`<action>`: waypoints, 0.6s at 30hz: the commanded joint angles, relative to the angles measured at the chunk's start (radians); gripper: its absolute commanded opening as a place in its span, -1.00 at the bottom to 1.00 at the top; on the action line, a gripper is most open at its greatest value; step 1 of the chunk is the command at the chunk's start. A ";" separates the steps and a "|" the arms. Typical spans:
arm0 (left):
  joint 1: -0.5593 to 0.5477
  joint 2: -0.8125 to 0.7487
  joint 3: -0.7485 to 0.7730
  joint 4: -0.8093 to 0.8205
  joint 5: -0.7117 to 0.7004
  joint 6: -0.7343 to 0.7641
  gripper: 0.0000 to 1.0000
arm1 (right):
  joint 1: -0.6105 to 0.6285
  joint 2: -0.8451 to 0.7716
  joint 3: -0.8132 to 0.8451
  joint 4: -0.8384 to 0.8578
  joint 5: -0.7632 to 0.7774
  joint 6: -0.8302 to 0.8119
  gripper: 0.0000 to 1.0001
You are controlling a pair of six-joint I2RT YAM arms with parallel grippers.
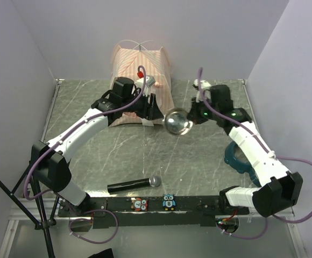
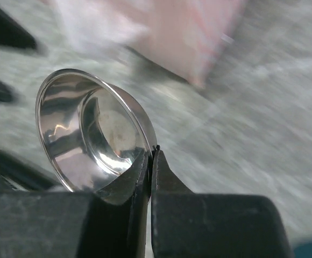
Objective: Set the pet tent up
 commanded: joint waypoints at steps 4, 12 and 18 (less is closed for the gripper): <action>0.008 -0.034 0.038 -0.041 -0.002 0.155 0.57 | -0.502 -0.179 -0.080 -0.369 -0.225 -0.523 -1.00; 0.008 -0.016 0.007 -0.051 0.060 0.138 0.59 | -0.899 -0.096 -0.098 -0.600 -0.257 -1.018 -1.00; 0.008 -0.003 0.016 -0.063 0.067 0.147 0.60 | -1.012 0.020 -0.065 -0.568 -0.204 -1.146 -1.00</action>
